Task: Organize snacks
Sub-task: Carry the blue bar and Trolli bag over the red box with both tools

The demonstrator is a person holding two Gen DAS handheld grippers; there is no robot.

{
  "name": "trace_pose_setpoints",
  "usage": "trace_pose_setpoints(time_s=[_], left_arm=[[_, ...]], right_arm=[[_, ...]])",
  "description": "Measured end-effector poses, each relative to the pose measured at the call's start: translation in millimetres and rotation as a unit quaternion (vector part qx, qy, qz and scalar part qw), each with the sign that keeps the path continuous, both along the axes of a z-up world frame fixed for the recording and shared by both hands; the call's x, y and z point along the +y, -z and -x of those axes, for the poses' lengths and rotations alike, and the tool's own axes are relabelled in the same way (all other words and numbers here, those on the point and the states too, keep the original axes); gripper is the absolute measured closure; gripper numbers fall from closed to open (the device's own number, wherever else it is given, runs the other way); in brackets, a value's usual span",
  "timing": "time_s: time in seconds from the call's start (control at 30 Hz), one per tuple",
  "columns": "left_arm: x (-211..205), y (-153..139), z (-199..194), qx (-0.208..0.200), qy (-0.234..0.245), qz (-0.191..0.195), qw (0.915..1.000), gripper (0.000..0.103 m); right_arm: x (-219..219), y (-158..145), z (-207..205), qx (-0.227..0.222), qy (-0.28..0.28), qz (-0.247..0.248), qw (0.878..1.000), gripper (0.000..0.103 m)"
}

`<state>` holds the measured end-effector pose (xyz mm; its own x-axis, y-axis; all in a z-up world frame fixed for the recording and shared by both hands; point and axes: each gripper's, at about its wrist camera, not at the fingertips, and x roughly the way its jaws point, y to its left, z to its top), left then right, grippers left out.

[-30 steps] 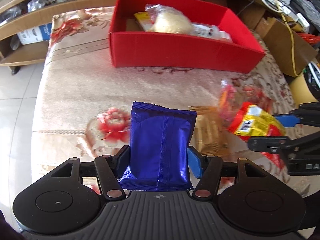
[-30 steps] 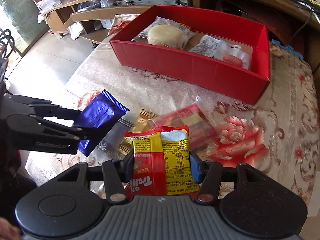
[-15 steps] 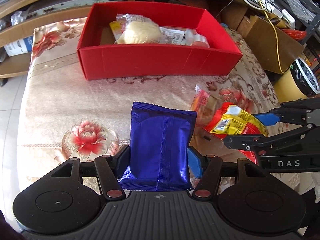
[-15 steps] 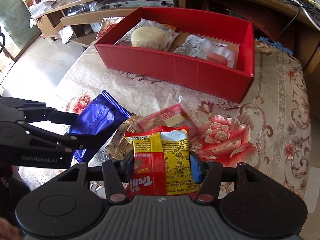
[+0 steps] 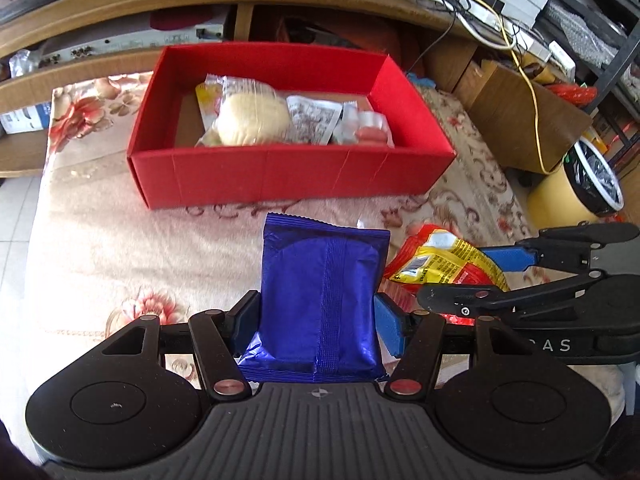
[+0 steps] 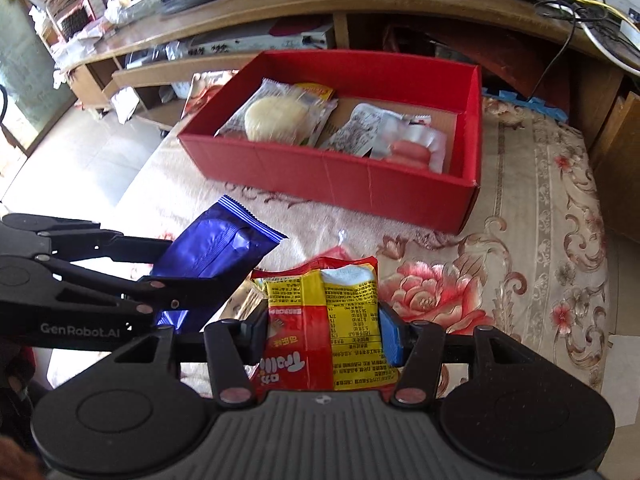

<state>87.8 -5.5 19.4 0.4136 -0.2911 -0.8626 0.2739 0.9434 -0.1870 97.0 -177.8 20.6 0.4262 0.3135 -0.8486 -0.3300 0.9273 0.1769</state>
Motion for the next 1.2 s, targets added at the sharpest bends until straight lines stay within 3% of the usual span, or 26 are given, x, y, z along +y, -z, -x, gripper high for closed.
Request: trace_pose_setpoints(time_s=[0.47,0.93,1.2], left_arm=[[-6,-25,-23,-0.026,-0.013,0.026,0.9992,0.036],[-9,-45,-73,-0.058,-0.044,0.041,0.9965,0.037],[-7,-38,-105,-0.057,-0.059,0.035,0.9960,0.037]], right_arm=[[-9,-19,-18,-0.026,0.035,-0.025,0.999,0.053],[-11,-39,-77,-0.053,0.084,-0.048,0.994,0.053],[-5,-32,-113,-0.053,0.100,-0.041,0.993,0.053]])
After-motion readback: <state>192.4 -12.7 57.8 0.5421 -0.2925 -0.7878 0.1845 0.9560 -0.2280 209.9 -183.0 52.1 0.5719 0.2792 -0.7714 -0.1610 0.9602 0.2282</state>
